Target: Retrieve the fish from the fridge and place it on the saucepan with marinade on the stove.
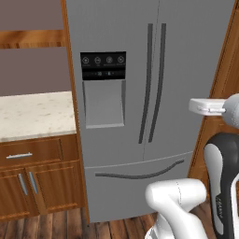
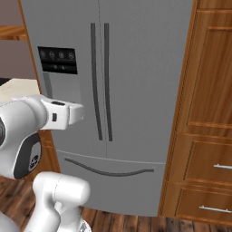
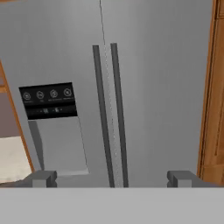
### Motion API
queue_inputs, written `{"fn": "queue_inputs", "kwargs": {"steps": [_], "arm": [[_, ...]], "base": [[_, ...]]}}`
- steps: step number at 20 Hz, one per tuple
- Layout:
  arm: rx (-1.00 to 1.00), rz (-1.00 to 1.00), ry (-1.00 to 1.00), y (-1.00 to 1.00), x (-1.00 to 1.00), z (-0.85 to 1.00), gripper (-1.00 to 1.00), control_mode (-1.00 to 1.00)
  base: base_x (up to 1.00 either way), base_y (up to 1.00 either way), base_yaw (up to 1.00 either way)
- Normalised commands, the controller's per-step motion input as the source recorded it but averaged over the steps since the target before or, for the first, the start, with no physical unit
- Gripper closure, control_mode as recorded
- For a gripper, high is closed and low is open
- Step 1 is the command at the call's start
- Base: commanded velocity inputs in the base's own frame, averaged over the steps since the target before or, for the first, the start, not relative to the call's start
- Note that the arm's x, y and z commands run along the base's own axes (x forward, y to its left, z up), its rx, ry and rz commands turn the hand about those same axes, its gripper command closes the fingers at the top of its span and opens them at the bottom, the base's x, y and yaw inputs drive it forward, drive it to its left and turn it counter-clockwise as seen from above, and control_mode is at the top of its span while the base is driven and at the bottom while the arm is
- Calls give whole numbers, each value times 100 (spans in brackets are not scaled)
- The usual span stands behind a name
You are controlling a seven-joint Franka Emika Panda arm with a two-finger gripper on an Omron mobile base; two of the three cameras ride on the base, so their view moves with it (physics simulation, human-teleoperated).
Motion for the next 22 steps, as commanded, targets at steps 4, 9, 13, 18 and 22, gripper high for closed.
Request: {"fn": "queue_inputs", "kwargs": {"steps": [4, 9, 13, 18, 22], "arm": [[0, 0, -34, -1, 24, 0, -100, -100], [0, 0, -24, 0, 7, 0, -100, -100], [0, 0, -2, 0, 31, 0, -100, -100], [0, 0, 0, 0, 62, -7, -100, -100], [0, 0, 0, 0, 52, -14, -100, -100]], "base": [[0, 0, 0], [0, 0, 0], [0, 0, 0], [0, 0, 0], [0, 0, 0]]}}
